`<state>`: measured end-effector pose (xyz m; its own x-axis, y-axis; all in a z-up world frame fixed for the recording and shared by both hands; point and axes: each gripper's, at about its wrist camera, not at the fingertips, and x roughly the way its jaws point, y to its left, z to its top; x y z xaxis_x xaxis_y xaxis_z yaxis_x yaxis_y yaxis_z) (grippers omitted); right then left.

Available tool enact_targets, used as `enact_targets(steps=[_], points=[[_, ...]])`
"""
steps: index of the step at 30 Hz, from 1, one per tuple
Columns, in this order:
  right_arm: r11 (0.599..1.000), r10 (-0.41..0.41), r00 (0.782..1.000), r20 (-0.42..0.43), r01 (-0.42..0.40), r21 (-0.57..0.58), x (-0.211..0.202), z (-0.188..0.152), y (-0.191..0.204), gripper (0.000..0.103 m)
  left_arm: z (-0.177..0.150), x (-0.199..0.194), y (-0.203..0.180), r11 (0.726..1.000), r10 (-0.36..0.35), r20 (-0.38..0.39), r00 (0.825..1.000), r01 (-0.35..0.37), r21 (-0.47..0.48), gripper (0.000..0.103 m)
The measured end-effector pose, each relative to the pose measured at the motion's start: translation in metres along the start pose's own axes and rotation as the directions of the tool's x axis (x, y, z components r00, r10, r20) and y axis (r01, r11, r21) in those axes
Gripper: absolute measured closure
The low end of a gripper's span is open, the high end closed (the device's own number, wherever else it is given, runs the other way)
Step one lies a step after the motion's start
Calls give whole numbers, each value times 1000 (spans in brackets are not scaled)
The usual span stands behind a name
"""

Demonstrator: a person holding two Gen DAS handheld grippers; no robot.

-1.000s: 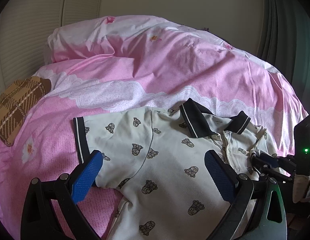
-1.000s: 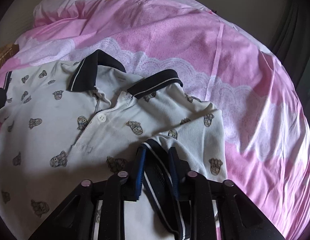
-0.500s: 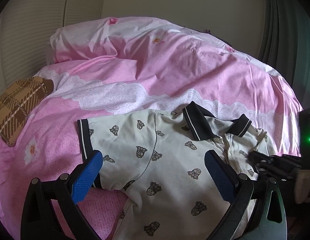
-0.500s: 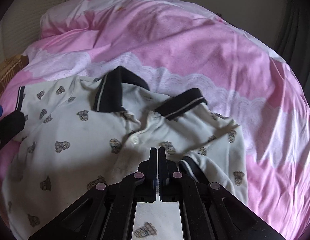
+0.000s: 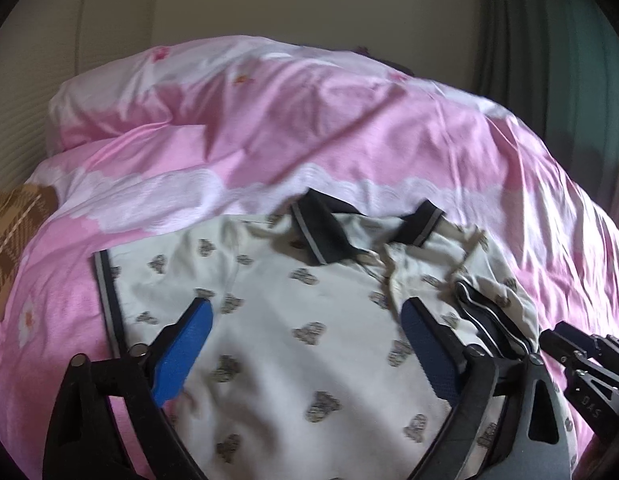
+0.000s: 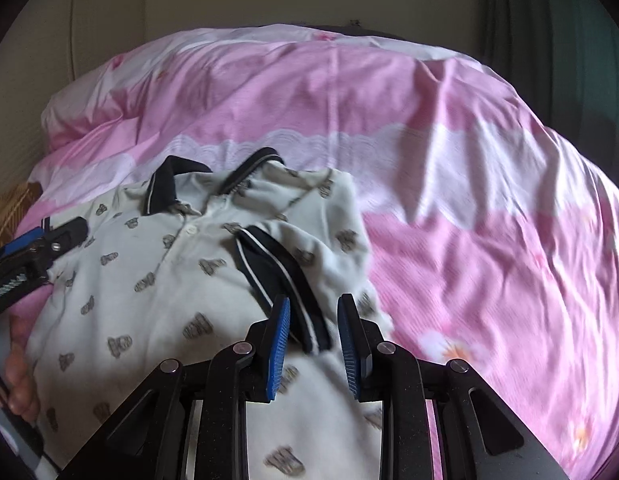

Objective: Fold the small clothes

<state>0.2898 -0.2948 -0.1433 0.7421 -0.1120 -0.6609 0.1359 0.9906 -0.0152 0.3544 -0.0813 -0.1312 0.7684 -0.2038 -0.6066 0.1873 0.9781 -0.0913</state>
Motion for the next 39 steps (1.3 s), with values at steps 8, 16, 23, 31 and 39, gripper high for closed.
enact_targets(steps=[8,16,23,31,39], points=[[972,12,998,58,-25,235,-4,-15,-52,77,14,36,-71,968,-120,-119,986,142,207,46],[966,56,996,73,-72,249,5,-22,-54,77,15,75,-117,888,-124,-233,964,212,408,64],[968,75,994,85,-93,235,7,-27,-52,77,8,90,-128,854,-96,-293,951,230,467,72],[966,92,994,65,-104,236,18,-35,-48,77,4,92,-130,842,-147,-319,936,288,457,85],[964,94,994,49,-103,246,25,-42,-48,77,3,98,-133,849,-156,-293,943,280,448,79]])
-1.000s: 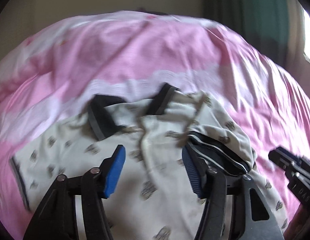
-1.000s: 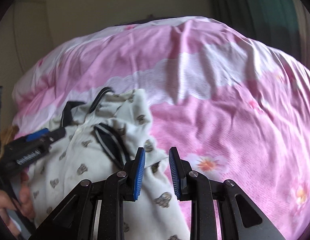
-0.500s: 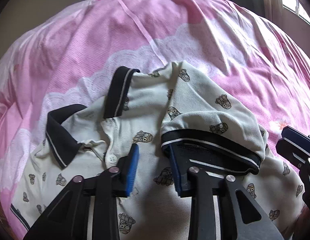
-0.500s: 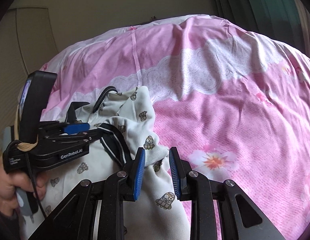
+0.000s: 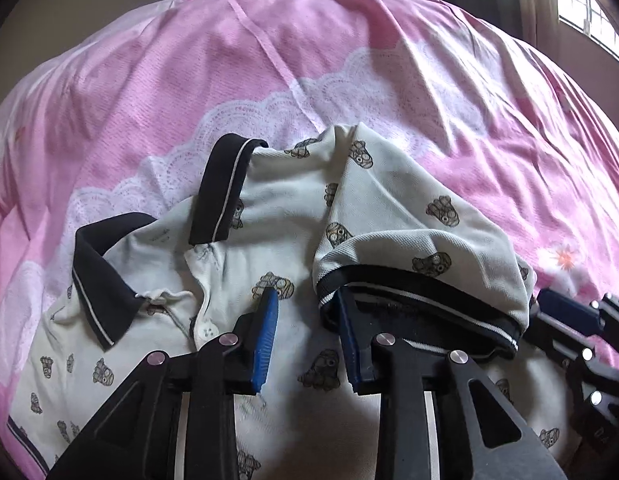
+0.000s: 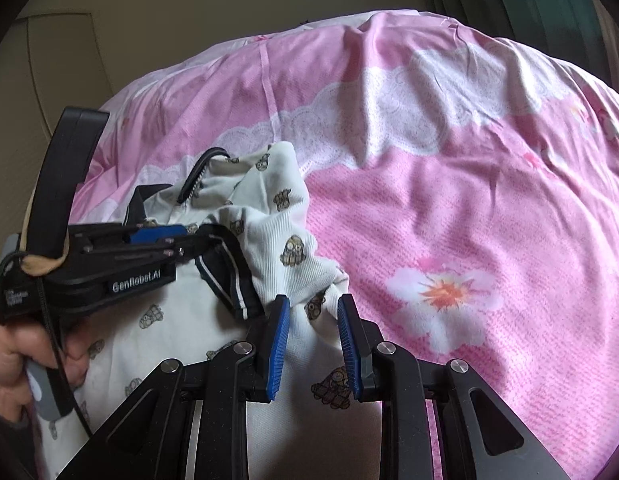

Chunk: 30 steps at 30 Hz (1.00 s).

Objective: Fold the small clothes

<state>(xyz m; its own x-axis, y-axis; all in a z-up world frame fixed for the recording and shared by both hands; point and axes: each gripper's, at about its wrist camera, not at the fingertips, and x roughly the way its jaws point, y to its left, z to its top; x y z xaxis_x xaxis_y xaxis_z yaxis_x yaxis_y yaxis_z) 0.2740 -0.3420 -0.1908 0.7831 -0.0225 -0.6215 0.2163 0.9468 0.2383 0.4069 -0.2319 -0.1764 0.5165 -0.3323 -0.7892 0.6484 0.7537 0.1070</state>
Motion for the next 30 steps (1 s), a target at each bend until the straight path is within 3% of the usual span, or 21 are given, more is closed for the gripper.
enact_targets(steps=[1,2,11,17,22,25,30], points=[[1000,1,1000,2,-1,1,0,0,0,77,0,-1,0,1000,-22,9,1000,22,-2,95],[1000,2,1000,1,-2,4,0,0,0,77,1,-2,2,999,-34,9,999,34,-3,97],[999,22,1000,13,-23,29,-2,0,-3,77,-13,-30,28,995,-42,50,998,46,-86,97],[995,99,995,32,-99,-10,-8,1,10,77,-16,-27,27,993,-92,35,995,94,-65,96],[993,108,994,24,-107,-47,-7,2,26,77,-10,-21,24,992,-117,38,992,119,-46,96],[984,176,984,3,-176,13,0,6,27,77,-4,-16,26,991,-129,32,991,130,-27,96],[984,147,988,-43,-141,109,19,8,15,78,9,-7,30,991,-134,26,991,134,-15,96]])
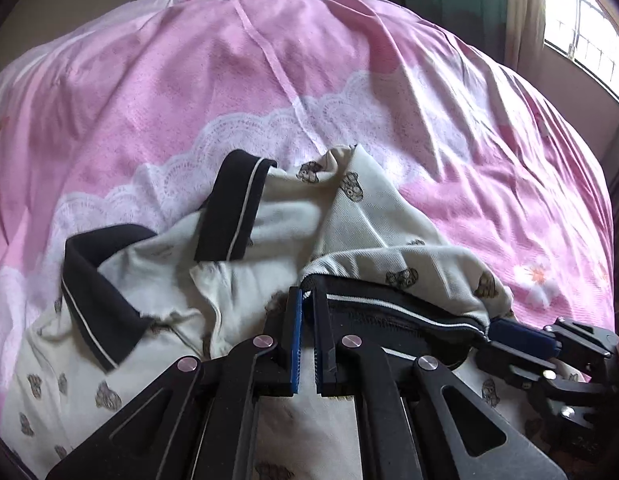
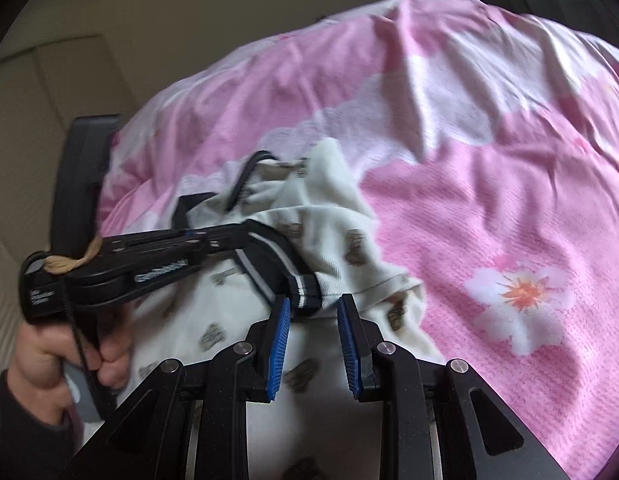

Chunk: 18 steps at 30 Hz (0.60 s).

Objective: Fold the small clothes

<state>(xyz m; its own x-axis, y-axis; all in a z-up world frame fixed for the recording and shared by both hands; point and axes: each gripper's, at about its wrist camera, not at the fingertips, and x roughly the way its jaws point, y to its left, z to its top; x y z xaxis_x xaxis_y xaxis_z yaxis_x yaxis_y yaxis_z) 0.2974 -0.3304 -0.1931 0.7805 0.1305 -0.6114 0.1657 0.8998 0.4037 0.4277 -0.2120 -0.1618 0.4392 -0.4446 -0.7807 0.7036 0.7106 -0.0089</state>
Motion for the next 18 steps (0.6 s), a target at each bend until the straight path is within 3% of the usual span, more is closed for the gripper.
enact_targets(steps=[3,9,13,16,18], points=[[1000,-13,997,-78,13,8,15,-7,-6,87,-4,1,-1,1000,2,-12,1000,-2,2,95],[999,-20,995,-102,15,-52,14,-12,4,93,-22,-5,12,998,25,-31,999,-26,-59,94],[998,-17,996,-89,12,-58,4,-10,5,93,-27,-21,12,997,44,-12,999,-44,-58,92],[998,-33,998,-49,30,-59,-11,-7,7,90,-32,-39,6,998,50,16,999,-49,-51,79],[997,-47,999,-18,46,-68,-24,-4,13,80,-38,-55,5,996,56,39,998,-53,-65,75]])
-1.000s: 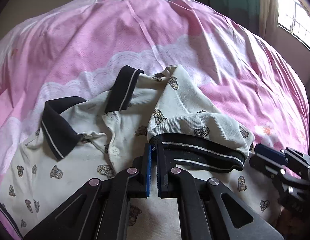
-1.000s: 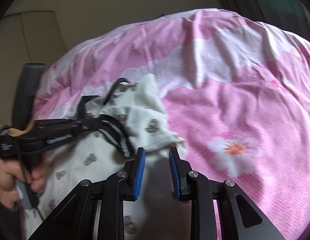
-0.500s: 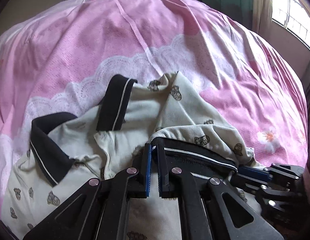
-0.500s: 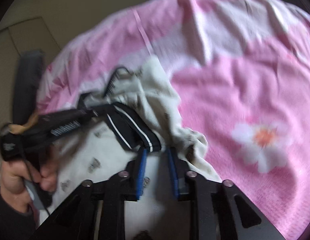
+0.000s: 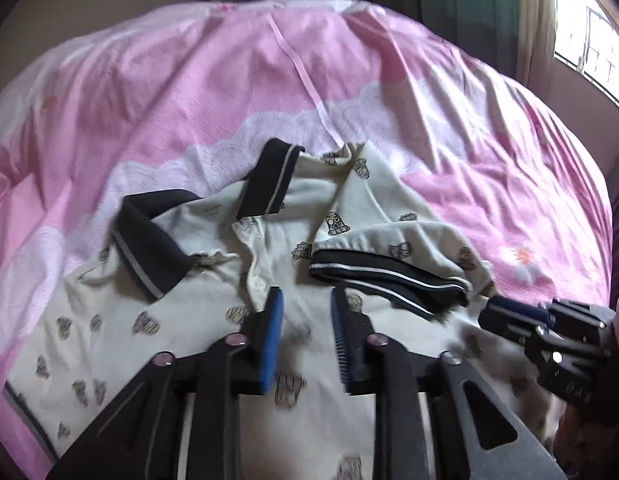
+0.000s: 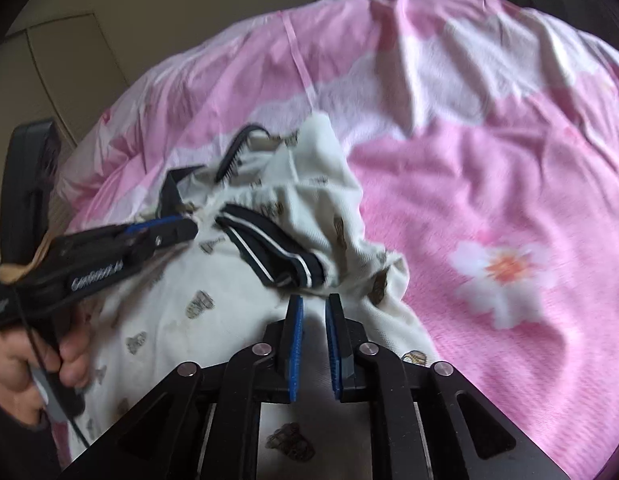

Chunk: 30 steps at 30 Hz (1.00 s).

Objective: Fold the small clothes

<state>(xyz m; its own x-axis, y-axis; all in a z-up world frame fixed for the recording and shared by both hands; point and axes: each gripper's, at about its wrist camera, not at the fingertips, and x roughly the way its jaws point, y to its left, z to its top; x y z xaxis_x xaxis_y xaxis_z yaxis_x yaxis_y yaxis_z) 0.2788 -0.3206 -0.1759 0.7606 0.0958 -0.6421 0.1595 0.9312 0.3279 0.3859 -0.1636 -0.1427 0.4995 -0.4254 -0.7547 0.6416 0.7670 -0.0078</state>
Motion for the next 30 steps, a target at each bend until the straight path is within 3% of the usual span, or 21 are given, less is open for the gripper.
enact_targets(steps=[2,5,9,15,17,23,25,30], points=[[999,-23,999,28,24,-22,-10,3,9,70,-10,-19,5,1000,14,16,1000,-13,-22,75],[994,-58,996,67,64,-85,-26,5,35,69,-26,-46,15,997,56,31,998,-55,-55,68],[985,-53,994,96,68,-158,-42,-1,75,53,-50,-88,35,987,116,69,991,-108,-117,50],[967,6,995,101,20,-253,-44,-12,144,51,-99,-146,98,940,242,93,966,-210,-268,45],[959,26,993,115,8,-283,-43,-16,169,51,-115,-160,129,912,290,88,953,-248,-326,45],[939,39,985,169,21,-343,-30,-31,232,51,-144,-161,204,853,290,86,953,-216,-476,50],[936,5,981,196,65,-345,-20,-32,248,51,-145,-153,223,849,257,106,961,-172,-499,59],[938,-24,979,203,92,-335,4,-22,267,51,-128,-125,253,843,173,165,971,-60,-534,61]])
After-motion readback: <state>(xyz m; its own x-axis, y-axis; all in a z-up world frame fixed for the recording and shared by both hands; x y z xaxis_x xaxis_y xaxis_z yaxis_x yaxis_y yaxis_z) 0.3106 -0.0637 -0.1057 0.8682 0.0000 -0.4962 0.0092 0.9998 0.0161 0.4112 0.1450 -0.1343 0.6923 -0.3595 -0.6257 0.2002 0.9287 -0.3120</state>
